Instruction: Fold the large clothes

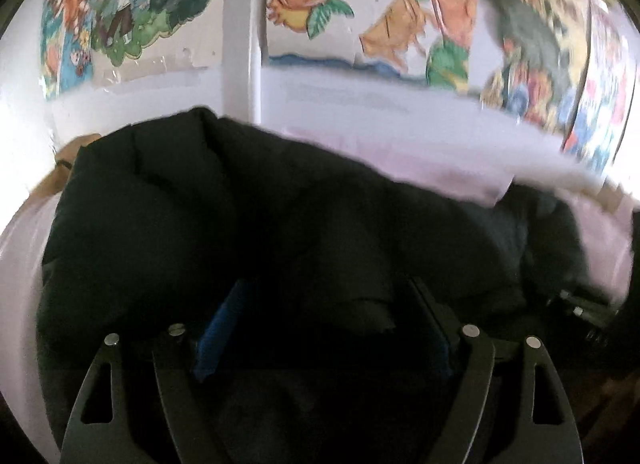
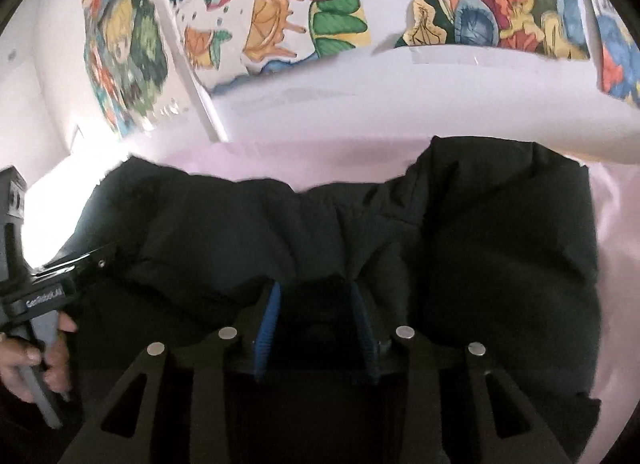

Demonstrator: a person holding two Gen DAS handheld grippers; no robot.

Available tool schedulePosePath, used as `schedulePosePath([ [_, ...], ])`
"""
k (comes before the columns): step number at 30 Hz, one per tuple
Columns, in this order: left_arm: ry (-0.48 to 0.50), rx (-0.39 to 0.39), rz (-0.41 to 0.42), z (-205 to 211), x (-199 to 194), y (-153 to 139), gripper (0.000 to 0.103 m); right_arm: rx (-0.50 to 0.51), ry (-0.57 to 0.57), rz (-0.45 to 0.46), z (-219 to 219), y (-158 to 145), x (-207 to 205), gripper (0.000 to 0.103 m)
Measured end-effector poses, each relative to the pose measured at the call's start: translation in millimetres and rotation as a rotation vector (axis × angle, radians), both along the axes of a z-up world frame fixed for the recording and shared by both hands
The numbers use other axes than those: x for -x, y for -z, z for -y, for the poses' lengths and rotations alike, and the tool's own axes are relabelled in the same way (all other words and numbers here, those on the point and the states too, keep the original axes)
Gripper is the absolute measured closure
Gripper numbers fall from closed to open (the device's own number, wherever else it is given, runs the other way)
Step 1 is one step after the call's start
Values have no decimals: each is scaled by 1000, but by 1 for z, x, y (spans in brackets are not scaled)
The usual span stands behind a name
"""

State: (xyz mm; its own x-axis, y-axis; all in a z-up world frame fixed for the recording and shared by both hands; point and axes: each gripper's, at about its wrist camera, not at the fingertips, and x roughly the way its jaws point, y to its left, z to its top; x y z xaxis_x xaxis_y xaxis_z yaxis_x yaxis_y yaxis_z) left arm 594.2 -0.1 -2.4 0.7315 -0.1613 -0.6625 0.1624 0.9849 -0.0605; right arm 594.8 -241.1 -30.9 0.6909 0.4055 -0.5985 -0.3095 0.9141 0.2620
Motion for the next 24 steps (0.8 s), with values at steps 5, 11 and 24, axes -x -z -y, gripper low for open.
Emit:
schedulePosePath([
  [5, 5, -112, -8, 13, -2, 19, 22, 37, 7, -40, -9, 10, -6, 67],
  [11, -47, -28, -84, 5, 10, 3, 16, -66, 30, -101, 9, -11, 14, 26],
  [24, -98, 72, -158, -1, 78, -46, 15, -77, 113, -57, 37, -56, 107, 15],
])
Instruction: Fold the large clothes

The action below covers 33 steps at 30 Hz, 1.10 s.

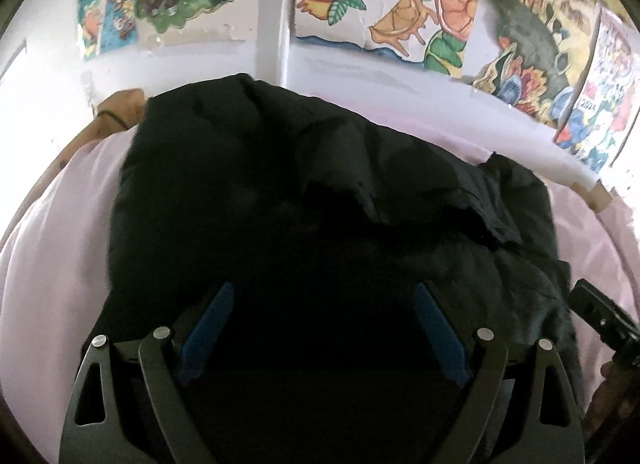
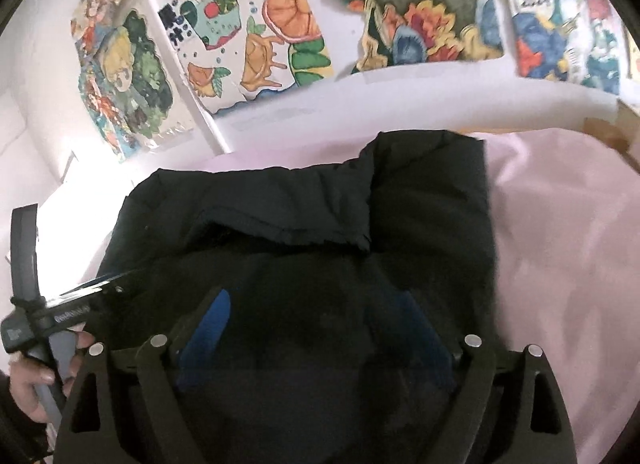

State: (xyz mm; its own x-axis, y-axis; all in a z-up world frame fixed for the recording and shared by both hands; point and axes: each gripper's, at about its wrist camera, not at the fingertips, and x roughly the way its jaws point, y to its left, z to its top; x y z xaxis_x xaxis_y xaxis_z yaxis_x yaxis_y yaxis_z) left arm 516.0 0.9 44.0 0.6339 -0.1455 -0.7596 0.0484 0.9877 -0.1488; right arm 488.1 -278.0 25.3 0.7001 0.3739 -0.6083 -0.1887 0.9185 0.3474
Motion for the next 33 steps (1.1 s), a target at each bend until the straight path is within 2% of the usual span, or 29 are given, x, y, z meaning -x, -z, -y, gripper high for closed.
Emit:
schedulePosePath([
  [5, 12, 17, 47, -1, 31, -21, 15, 13, 20, 35, 4, -15, 35, 8],
  [7, -4, -29, 87, 2, 48, -27, 14, 22, 9, 50, 1, -19, 44, 7],
  [9, -16, -69, 110, 8, 60, -27, 9, 29, -10, 51, -4, -21, 56, 5],
  [12, -1, -93, 121, 12, 74, -21, 8, 35, -37, 40, -11, -18, 71, 0],
  [17, 14, -67, 113, 3, 91, -13, 6, 61, -73, 56, -21, -14, 94, 0],
  [20, 5, -91, 177, -3, 108, -19, 2, 81, -94, 68, -27, -13, 106, 0],
  [26, 83, -165, 311, -3, 144, -29, 2, 140, -147, 84, -32, -11, 134, 0],
  [29, 62, -198, 379, -3, 168, -31, 2, 173, -173, 93, -37, -7, 152, 0],
  [33, 54, -195, 420, -5, 199, -35, 2, 243, -194, 126, -47, -5, 183, 0],
])
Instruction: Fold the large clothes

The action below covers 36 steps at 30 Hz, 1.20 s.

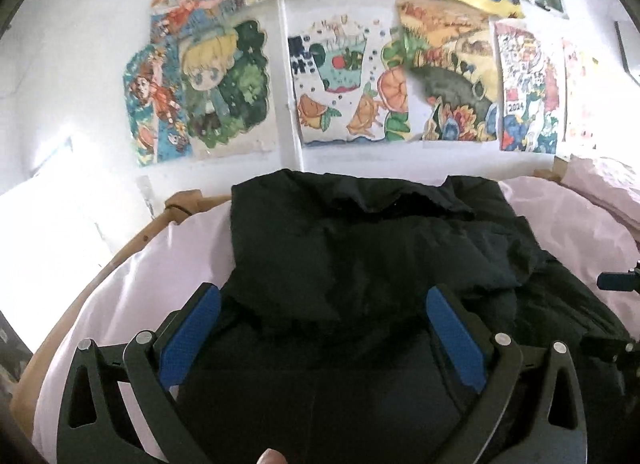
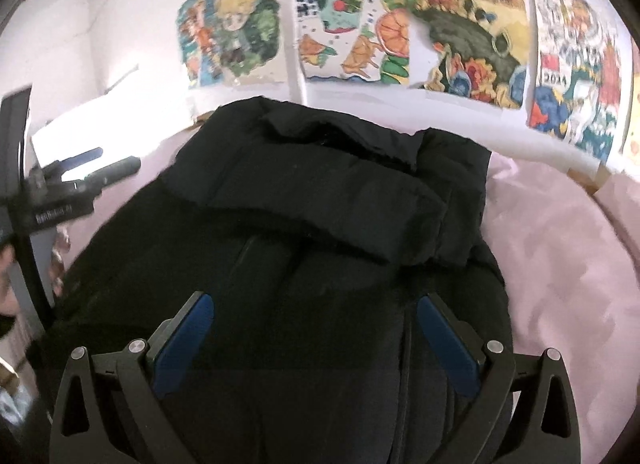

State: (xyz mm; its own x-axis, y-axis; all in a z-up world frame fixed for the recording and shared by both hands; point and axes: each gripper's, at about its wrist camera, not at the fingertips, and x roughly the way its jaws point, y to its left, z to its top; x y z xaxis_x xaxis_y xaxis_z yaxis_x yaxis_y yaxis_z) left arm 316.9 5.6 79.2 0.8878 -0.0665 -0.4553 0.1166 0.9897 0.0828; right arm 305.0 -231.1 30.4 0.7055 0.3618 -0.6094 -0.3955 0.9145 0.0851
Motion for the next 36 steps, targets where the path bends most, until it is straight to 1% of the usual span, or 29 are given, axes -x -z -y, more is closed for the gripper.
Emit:
schedulePosePath([
  [3, 8, -6, -10, 0, 23, -6, 2, -3, -4, -21, -2, -4, 27, 0],
  [6, 23, -20, -21, 0, 45, -14, 2, -5, -2, -69, 0, -11, 45, 0],
  [8, 47, -34, -49, 0, 55, -16, 1, 4, -10, -100, -1, -15, 52, 0],
  [10, 88, -26, -99, -2, 65, -16, 2, 23, -26, -137, -5, -16, 61, 0],
  [12, 96, -19, -130, -5, 75, -11, 2, 55, -27, -151, -8, -14, 71, 0],
  [14, 116, -22, -152, -4, 84, -5, 2, 76, -30, -150, -10, -12, 81, 0],
  [17, 175, -45, -193, 0, 99, 6, 1, 102, -37, -130, -12, -7, 103, 0],
  [18, 199, -64, -220, 3, 107, 11, 1, 105, -50, -130, -11, -3, 113, 0],
  [20, 230, -89, -241, 5, 122, 18, 1, 121, -79, -136, -10, 4, 132, 0],
  [22, 260, -103, -230, 5, 140, 24, 1, 177, -124, -134, -10, 12, 151, 0],
  [24, 289, -125, -221, 4, 157, 31, 1, 289, -171, -99, -13, 22, 170, 0],
  [26, 310, -149, -216, 4, 168, 39, 1, 352, -210, -78, -15, 31, 181, 0],
  [27, 320, -163, -219, 3, 176, 44, 1, 367, -223, -72, -15, 35, 185, 0],
  [29, 332, -159, -239, 0, 183, 54, 1, 379, -232, -76, -15, 44, 188, 0],
  [34, 343, -86, -289, -5, 192, 72, 1, 403, -238, -99, -18, 59, 190, 0],
  [36, 352, -90, -285, -6, 196, 74, 1, 430, -237, -95, -20, 64, 189, 0],
])
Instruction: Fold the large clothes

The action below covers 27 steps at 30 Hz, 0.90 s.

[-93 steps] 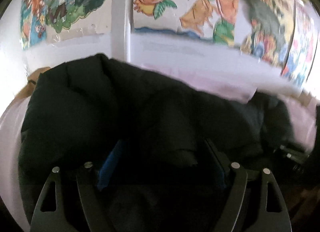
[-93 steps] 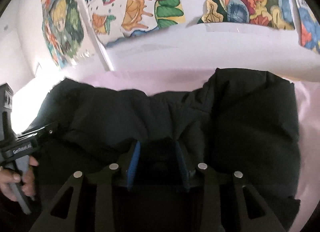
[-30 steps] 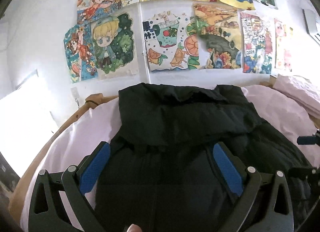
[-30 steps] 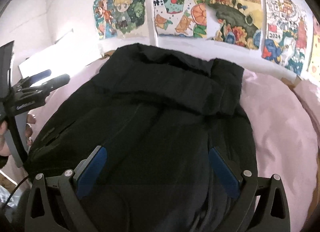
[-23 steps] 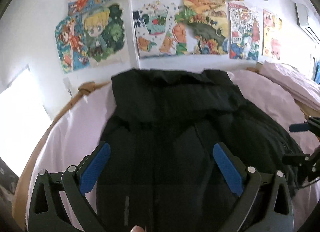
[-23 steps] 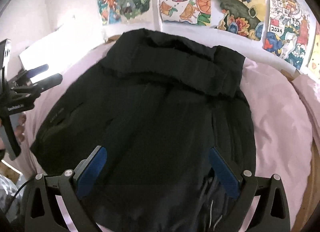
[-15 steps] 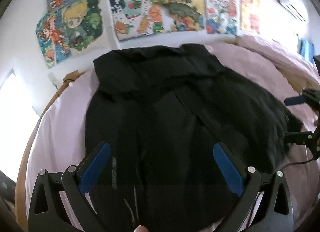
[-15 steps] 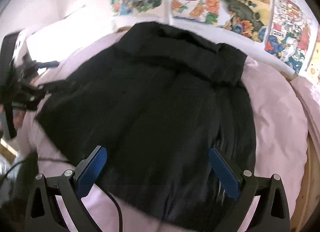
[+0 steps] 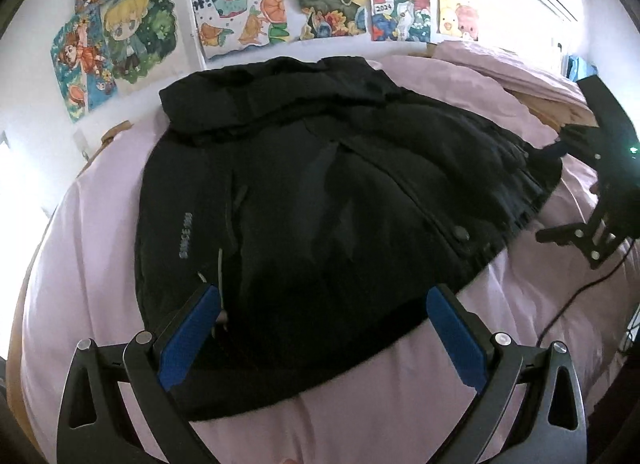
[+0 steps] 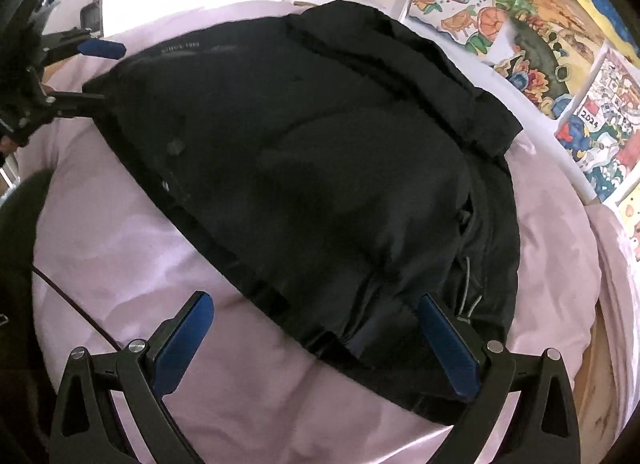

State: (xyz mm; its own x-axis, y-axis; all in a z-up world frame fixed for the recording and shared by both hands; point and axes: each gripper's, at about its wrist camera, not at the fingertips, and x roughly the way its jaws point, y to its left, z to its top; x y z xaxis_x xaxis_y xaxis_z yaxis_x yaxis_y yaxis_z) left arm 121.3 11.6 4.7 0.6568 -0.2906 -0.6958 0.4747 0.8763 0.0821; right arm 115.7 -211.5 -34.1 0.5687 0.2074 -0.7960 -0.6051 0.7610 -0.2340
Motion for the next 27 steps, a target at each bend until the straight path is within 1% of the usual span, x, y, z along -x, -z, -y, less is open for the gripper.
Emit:
schedulePosePath([
  [3, 23, -60, 14, 2, 7, 9, 1, 54, 13, 28, 0, 9, -2, 0],
  [5, 37, -129, 20, 7, 11, 20, 1, 103, 27, 41, 1, 18, -5, 0],
  [7, 58, -223, 52, 12, 16, 35, 1, 151, 38, 57, 3, 25, -7, 0],
  [9, 62, -280, 85, 14, 20, 49, 1, 194, 39, 92, 2, 31, -6, 0],
  [13, 19, -293, 124, 11, 21, 64, 1, 257, 14, 147, 0, 41, -2, 0],
  [14, 3, -293, 136, 10, 20, 65, 1, 280, 9, 172, -1, 43, 0, 0],
  [17, -46, -337, 187, 12, 18, 66, 1, 340, -1, 252, -3, 46, 3, 0],
  [21, -98, -375, 237, 10, 14, 65, 1, 452, 1, 367, -5, 50, 6, 0],
  [24, -134, -405, 274, 10, 15, 63, 2, 484, 11, 371, -4, 55, 7, 0],
  [26, -162, -379, 267, 1, 10, 57, 2, 518, 21, 338, -4, 60, 5, 0],
  [27, -189, -348, 258, -7, 7, 51, 2, 527, 26, 335, -4, 61, 5, 0],
])
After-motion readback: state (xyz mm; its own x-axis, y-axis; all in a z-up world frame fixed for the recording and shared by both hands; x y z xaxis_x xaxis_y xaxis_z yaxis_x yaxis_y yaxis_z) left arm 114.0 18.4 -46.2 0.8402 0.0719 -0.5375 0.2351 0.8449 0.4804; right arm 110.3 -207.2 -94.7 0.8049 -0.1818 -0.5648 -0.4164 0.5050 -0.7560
